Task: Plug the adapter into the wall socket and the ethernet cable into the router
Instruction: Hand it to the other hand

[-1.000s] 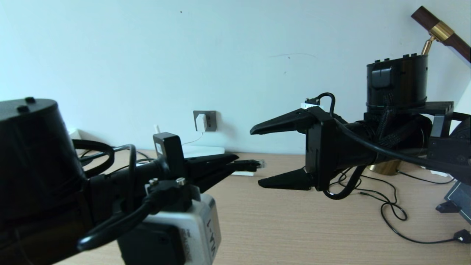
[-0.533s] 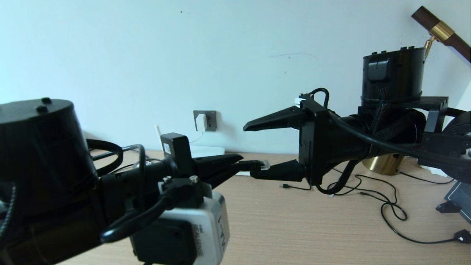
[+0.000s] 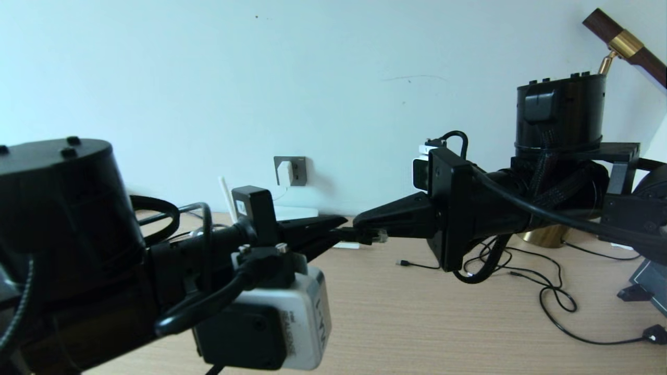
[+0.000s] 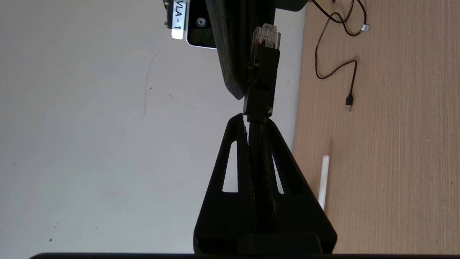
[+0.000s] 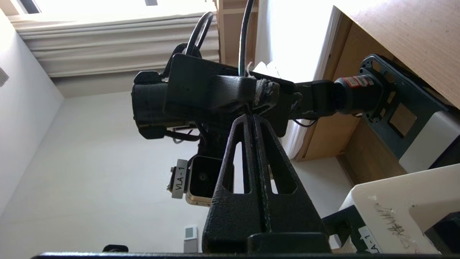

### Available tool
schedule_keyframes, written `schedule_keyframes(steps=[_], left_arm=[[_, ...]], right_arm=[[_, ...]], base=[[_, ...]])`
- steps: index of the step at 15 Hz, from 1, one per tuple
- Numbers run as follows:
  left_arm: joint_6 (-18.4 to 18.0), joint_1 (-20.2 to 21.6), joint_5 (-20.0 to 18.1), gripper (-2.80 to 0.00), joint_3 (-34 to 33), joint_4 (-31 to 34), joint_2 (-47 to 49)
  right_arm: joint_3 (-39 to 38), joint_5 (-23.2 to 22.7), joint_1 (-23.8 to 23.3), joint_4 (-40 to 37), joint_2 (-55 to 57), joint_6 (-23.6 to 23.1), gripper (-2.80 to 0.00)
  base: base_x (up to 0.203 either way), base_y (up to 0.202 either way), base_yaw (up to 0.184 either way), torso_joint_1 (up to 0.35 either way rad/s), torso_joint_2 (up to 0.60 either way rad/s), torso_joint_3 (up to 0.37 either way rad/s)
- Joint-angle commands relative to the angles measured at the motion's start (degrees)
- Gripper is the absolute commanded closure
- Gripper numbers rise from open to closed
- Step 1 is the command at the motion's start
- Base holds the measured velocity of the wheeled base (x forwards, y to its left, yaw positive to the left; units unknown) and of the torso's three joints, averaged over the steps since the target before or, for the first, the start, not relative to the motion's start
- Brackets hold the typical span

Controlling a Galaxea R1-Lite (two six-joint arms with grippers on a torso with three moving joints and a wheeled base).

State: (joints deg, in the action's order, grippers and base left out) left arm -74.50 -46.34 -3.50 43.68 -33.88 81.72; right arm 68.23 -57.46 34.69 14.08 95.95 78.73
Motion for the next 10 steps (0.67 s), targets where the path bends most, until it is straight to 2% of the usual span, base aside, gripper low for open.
schedule_keyframes(steps=[1, 6, 7, 10], left_arm=[[-0.4, 0.0, 0.0, 0.0, 0.2, -0.2, 0.4], [-0.4, 0.1, 0.1, 0.0, 0.0, -0.2, 0.1], [-0.4, 0.1, 0.1, 0.0, -0.2, -0.2, -0.1], [-0.3, 0.3, 0.1, 0.0, -0.2, -0.2, -0.2]], right_arm=[[-0.4, -0.4, 0.0, 0.2, -0.4, 0.4, 0.0], [-0.6, -0.3, 0.0, 0.2, -0.3, 0.3, 0.0], [-0.6, -0.3, 0.0, 0.2, -0.3, 0.3, -2.8], [-0.7, -0.1, -0.1, -0.1, -0.2, 0.5, -2.8]], base=[[0.0, 0.0, 0.0, 0.0, 0.0, 0.0], [0.0, 0.0, 0.0, 0.0, 0.0, 0.0], [0.0, 0.0, 0.0, 0.0, 0.0, 0.0], [0.0, 0.0, 0.0, 0.0, 0.0, 0.0]])
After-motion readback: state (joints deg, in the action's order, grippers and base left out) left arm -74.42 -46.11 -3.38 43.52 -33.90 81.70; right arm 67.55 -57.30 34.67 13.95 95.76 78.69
